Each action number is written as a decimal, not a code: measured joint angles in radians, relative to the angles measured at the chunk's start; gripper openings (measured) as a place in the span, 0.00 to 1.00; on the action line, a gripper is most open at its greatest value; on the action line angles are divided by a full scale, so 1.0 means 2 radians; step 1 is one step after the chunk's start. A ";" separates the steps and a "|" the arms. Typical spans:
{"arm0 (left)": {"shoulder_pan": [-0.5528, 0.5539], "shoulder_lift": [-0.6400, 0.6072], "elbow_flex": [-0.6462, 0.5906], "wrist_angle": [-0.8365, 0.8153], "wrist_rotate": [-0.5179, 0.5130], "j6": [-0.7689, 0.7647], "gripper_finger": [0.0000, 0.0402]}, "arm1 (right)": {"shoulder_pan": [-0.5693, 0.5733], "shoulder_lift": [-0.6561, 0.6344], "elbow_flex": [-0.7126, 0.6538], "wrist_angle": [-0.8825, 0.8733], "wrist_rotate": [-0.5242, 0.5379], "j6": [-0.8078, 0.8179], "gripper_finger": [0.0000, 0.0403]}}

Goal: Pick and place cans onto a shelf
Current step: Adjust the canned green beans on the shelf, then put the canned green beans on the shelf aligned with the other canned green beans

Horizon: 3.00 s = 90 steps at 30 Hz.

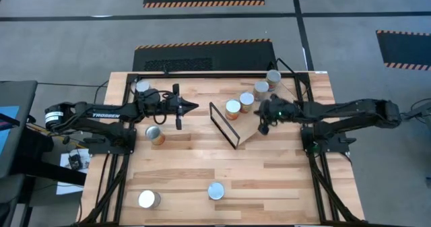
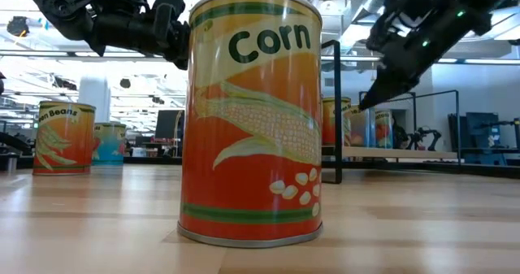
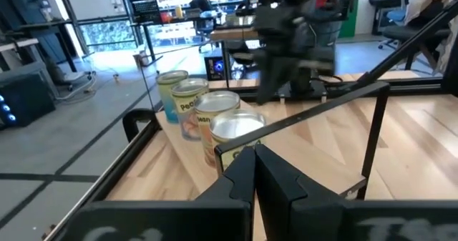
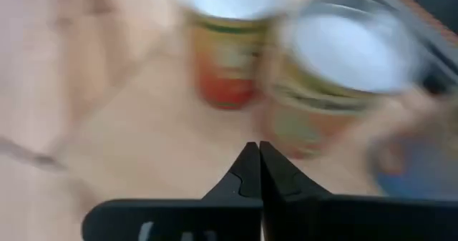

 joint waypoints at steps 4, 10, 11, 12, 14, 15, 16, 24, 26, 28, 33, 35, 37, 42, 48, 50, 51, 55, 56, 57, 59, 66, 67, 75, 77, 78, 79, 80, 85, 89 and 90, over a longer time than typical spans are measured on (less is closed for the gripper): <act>0.000 0.000 0.000 0.000 0.000 0.000 0.00 | 0.043 0.018 0.000 0.040 0.012 0.002 0.01; 0.000 0.000 0.000 0.000 0.000 0.000 0.00 | 0.033 0.072 0.002 0.103 0.042 -0.006 0.01; 0.000 0.000 0.000 0.000 0.000 -0.001 0.00 | 0.028 0.080 0.005 0.104 0.043 -0.006 0.01; 0.000 0.000 0.000 0.000 0.000 -0.001 0.00 | 0.022 0.087 0.008 0.104 0.044 -0.006 0.01; 0.000 0.000 0.000 0.000 0.000 -0.001 0.00 | 0.011 0.100 0.015 0.104 0.044 -0.006 0.01; 0.000 0.000 0.000 0.000 0.000 -0.001 0.00 | 0.006 0.105 0.019 0.106 0.044 -0.006 0.01; 0.000 0.000 0.000 0.000 0.000 -0.001 0.00 | 0.003 0.109 0.021 0.106 0.044 -0.006 0.01; 0.000 0.000 0.001 -0.001 0.000 -0.001 0.00 | -0.011 0.119 0.031 0.107 0.047 -0.007 0.01; 0.000 0.000 0.001 -0.003 0.000 -0.001 0.00 | -0.011 0.119 0.031 0.107 0.057 -0.007 0.01; 0.000 0.000 0.001 -0.004 0.000 -0.001 0.00 | -0.011 0.119 0.031 0.107 0.058 -0.007 0.02; 0.000 0.000 0.001 -0.009 0.000 -0.001 0.00 | -0.010 0.119 0.031 0.108 0.071 -0.004 0.01; 0.000 0.000 0.001 -0.013 0.000 -0.001 0.00 | -0.010 0.118 0.031 0.111 0.072 -0.005 0.01; 0.000 0.000 0.001 -0.020 -0.001 0.000 0.00 | -0.008 0.112 0.031 0.111 0.072 -0.010 0.02; 0.000 0.000 0.001 -0.028 -0.001 0.000 0.00 | 0.019 0.068 0.031 0.093 0.078 -0.022 0.01; -0.003 0.000 0.001 -0.029 0.007 -0.001 0.00 | 0.084 0.014 0.017 0.122 0.107 -0.055 0.01; -0.007 0.000 0.001 -0.030 0.013 0.000 0.00 | 0.104 0.009 -0.005 0.186 0.102 -0.076 0.01; -0.010 0.000 0.001 -0.029 0.017 0.000 0.00 | 0.112 0.009 -0.019 0.219 0.096 -0.087 0.01; -0.023 0.000 0.001 -0.029 0.032 0.008 0.00 | 0.126 0.013 -0.078 0.366 0.063 -0.121 0.01; -0.026 0.000 0.001 -0.029 0.038 0.009 0.00 | 0.126 0.014 -0.094 0.399 0.052 -0.130 0.01; -0.028 0.000 0.001 -0.029 0.045 0.009 0.00 | 0.124 0.013 -0.112 0.435 0.038 -0.139 0.01; -0.033 0.000 0.001 -0.030 0.060 0.010 0.00 | 0.119 0.012 -0.147 0.532 -0.001 -0.159 0.01; -0.051 -0.007 0.004 -0.049 0.074 0.003 0.00 | 0.077 0.003 -0.200 0.747 -0.050 -0.159 0.06; -0.053 -0.012 0.007 -0.064 0.070 0.003 0.00 | 0.070 -0.002 -0.196 0.746 -0.051 -0.172 0.07; -0.084 -0.072 0.048 -0.243 -0.004 -0.005 0.00 | 0.032 -0.035 -0.172 0.693 -0.104 -0.238 0.02; -0.103 -0.085 0.067 -0.308 -0.045 -0.012 0.00 | 0.028 -0.042 -0.171 0.671 -0.106 -0.238 0.03; -0.116 -0.091 0.077 -0.346 -0.068 -0.015 0.00 | 0.026 -0.045 -0.171 0.661 -0.106 -0.238 0.02; -0.128 -0.094 0.090 -0.385 -0.089 -0.018 0.00 | 0.024 -0.048 -0.171 0.654 -0.106 -0.238 0.02; -0.142 -0.094 0.104 -0.422 -0.110 -0.023 0.00 | 0.022 -0.051 -0.171 0.650 -0.106 -0.238 0.01; -0.208 -0.094 0.165 -0.554 -0.188 -0.088 0.01 | 0.020 -0.061 -0.171 0.642 -0.106 -0.235 0.02; -0.249 -0.094 0.203 -0.655 -0.202 -0.153 0.06 | 0.020 -0.063 -0.171 0.637 -0.107 -0.230 0.02; -0.258 -0.094 0.210 -0.681 -0.205 -0.170 0.07 | 0.020 -0.063 -0.171 0.636 -0.107 -0.230 0.02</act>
